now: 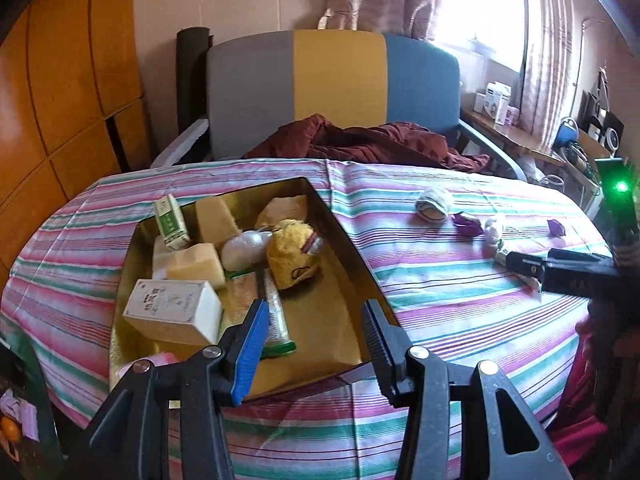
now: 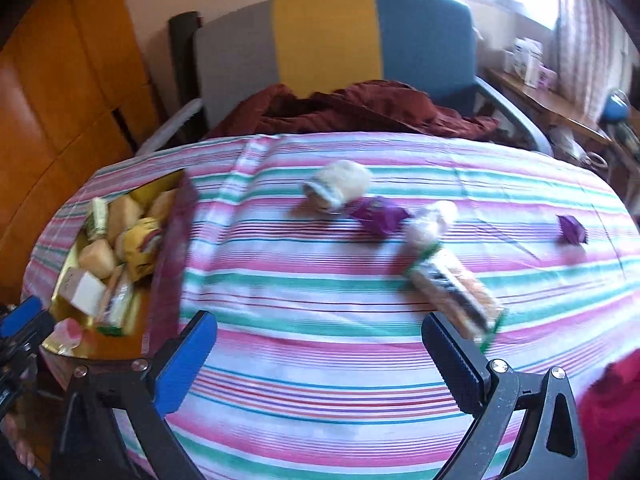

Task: Organize objects
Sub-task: 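Move both tools back toward the remaining items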

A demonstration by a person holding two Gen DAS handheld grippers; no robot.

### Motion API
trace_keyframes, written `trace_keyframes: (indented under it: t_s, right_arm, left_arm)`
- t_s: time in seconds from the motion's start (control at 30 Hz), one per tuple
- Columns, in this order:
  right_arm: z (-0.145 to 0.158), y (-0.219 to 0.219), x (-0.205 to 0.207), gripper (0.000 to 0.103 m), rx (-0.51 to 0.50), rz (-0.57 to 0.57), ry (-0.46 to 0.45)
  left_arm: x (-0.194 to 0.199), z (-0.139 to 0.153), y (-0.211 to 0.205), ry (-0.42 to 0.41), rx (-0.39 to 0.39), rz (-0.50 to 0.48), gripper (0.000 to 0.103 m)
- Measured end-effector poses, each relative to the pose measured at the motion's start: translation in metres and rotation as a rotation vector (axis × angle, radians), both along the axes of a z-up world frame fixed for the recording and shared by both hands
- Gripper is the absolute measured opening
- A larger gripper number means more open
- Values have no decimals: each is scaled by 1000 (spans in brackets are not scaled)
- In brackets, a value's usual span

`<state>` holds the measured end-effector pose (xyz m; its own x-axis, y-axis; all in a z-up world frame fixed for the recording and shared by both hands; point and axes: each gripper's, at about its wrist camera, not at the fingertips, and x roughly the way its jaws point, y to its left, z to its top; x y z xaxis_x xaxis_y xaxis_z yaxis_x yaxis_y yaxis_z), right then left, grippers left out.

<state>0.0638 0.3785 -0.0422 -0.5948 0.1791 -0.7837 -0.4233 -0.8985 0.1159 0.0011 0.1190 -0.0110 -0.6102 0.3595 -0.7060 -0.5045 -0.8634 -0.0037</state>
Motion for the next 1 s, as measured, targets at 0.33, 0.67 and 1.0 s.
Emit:
trace_keyframes:
  t_s: [0.33,0.67,1.0]
  right_arm:
    - [19,72,5,103,50,-108,25]
    - [5,117,-1,103,93,-121,40]
    - [-15,156,18,103,-93,-258,49]
  left_arm:
    - [-3,0,30,-10,-20,-68,48]
    - [-5,-6,63,-25,-51,-121,48]
    - [-16,-15,100,-30,-92,-160,48]
